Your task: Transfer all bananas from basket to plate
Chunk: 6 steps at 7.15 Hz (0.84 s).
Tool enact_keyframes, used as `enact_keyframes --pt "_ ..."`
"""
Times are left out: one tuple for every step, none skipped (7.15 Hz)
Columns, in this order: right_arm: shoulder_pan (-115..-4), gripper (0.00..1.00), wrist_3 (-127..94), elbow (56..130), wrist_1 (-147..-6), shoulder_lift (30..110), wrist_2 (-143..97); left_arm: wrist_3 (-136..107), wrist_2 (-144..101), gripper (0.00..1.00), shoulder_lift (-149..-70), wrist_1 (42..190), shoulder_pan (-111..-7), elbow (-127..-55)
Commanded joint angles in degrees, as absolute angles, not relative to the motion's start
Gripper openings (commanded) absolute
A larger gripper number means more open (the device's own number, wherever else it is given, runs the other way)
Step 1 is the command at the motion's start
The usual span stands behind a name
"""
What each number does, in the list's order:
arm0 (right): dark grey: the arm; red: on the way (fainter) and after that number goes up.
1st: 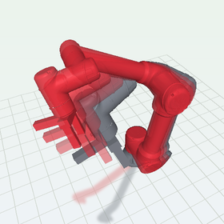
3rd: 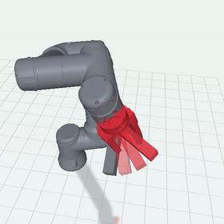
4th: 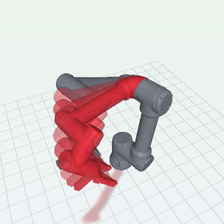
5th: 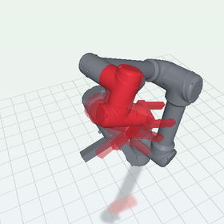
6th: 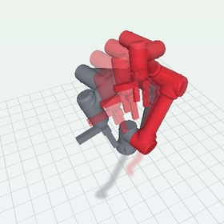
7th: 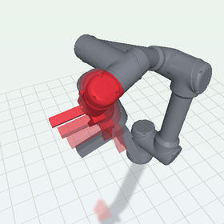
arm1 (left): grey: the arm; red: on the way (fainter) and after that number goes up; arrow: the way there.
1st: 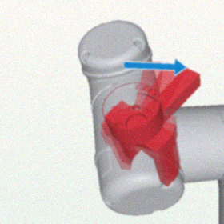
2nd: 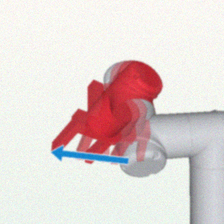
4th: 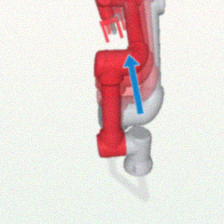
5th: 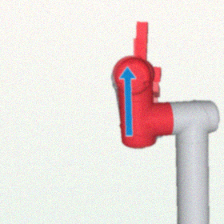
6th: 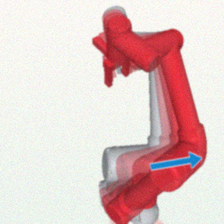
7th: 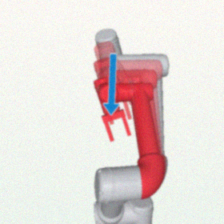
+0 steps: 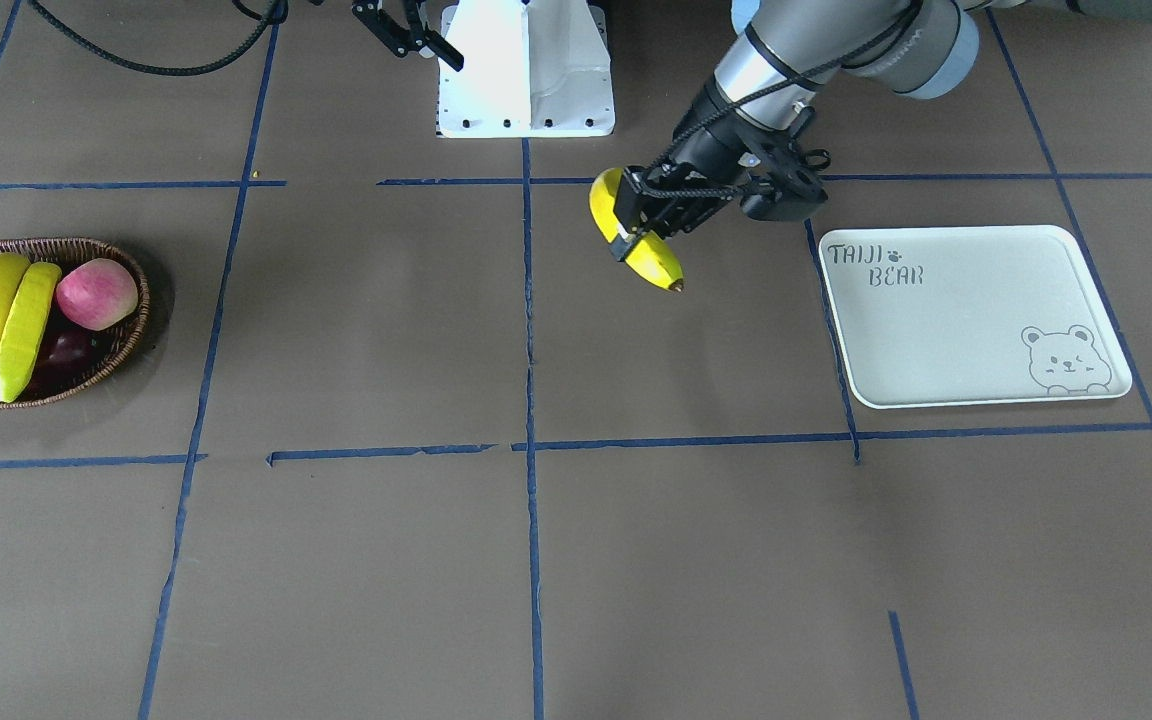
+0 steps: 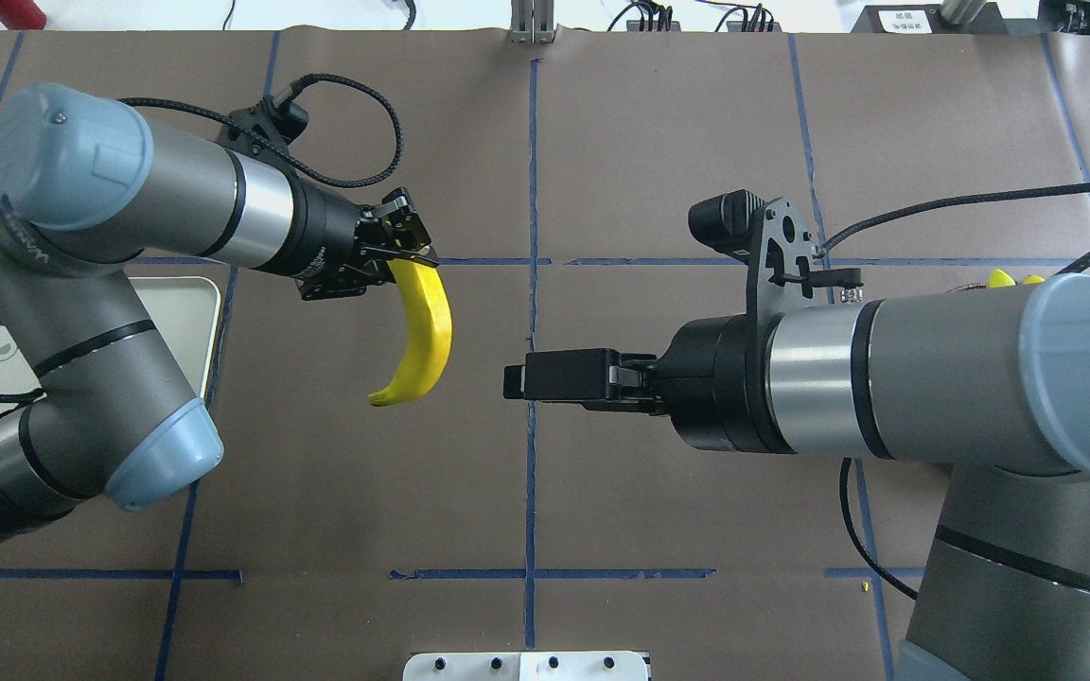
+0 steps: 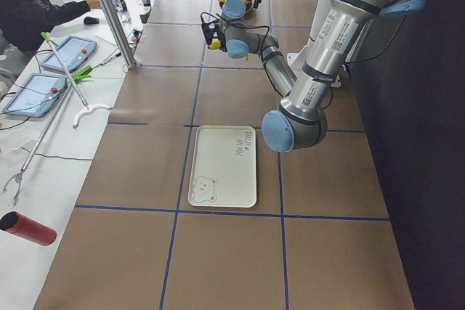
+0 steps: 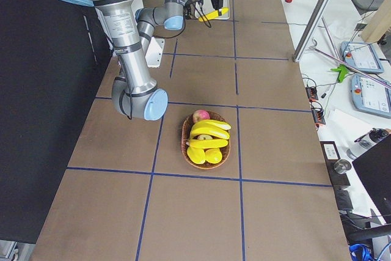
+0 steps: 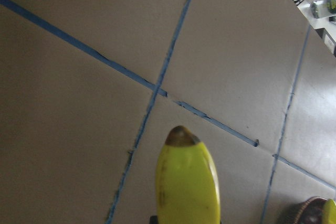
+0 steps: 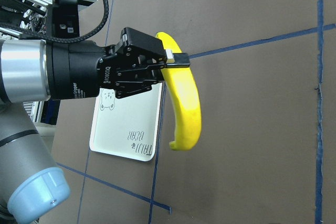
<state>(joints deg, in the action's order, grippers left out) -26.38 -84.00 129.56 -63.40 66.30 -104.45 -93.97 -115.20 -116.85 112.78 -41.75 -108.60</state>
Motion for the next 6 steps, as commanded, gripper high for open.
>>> enact_keyframes --pt "-29.3 1.0 -87.1 130.3 -63.7 69.0 -105.0 -79.7 -116.2 0.0 -106.8 108.1 -46.2 -108.6" --pt "-31.6 1.0 -86.9 130.3 -66.0 71.3 -107.6 -75.5 -117.5 0.0 -100.3 108.1 -49.4 -108.4" --pt "-36.2 1.0 -85.6 129.7 -70.0 72.1 -111.4 -69.3 -121.3 0.0 -94.8 108.1 -54.2 -108.2" --pt "-40.5 1.0 -79.2 129.8 -76.8 72.0 -115.7 -61.1 -124.5 0.0 -90.4 108.6 -59.5 -105.8" --pt "-42.8 1.0 -71.6 130.0 -83.6 71.7 -117.8 -54.8 -126.4 0.0 -89.3 108.8 -64.2 -101.6" --pt "-43.4 1.0 -68.8 129.7 -86.0 71.8 -117.9 -53.1 -126.6 0.0 -89.5 109.2 -65.0 -97.2"
